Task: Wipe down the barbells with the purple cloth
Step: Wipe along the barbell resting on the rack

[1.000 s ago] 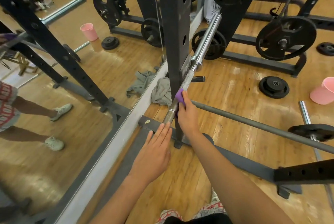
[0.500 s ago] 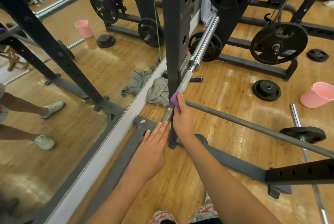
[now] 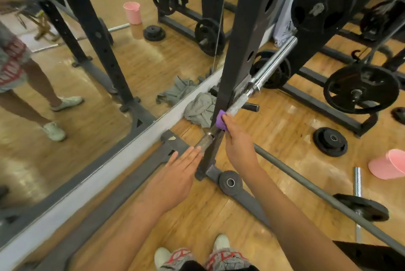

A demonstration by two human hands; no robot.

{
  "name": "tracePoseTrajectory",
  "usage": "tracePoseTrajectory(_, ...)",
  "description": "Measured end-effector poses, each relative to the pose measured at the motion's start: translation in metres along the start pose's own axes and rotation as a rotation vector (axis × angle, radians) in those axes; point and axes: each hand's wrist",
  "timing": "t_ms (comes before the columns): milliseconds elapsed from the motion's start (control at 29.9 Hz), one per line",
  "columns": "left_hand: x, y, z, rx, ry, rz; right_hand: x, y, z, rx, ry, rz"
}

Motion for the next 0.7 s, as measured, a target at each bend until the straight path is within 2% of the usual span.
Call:
tracePoseTrajectory(167, 0.004, 0.01, 0.029, 0.218, 0.028, 0.004, 0.002, -0.03, 0.001, 0.169, 0.267, -0.241)
tracePoseTrajectory(268, 0.002, 0.008, 0.046, 0.324, 0.008, 0.026, -0.002, -0.029, 0.0, 0.353, 0.274, -0.359)
tracePoseTrajectory(368, -0.001, 0.006, 0.056, 0.41, 0.009, 0.043, -0.002, -0.031, 0.014, 0.443, 0.276, -0.436)
tracePoseTrajectory(535, -0.001, 0.006, 0.061, 0.443, 0.005, 0.045, 0.012, -0.051, 0.033, 0.503, 0.271, -0.404)
tracePoseTrajectory(636, -0.002, 0.004, 0.062, 0.46, -0.006, 0.051, 0.0, -0.03, 0.021, 0.496, 0.244, -0.324)
tracePoseTrajectory(703, -0.003, 0.004, 0.063, 0.474, 0.003, 0.065, -0.011, -0.009, 0.018, 0.57, 0.208, -0.301)
Point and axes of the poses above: each hand's wrist, its own y-axis away from the middle knuckle, its own x-axis out of the back of the hand, z = x × y, and after that the axes turned 7 degrees about z, right-handed
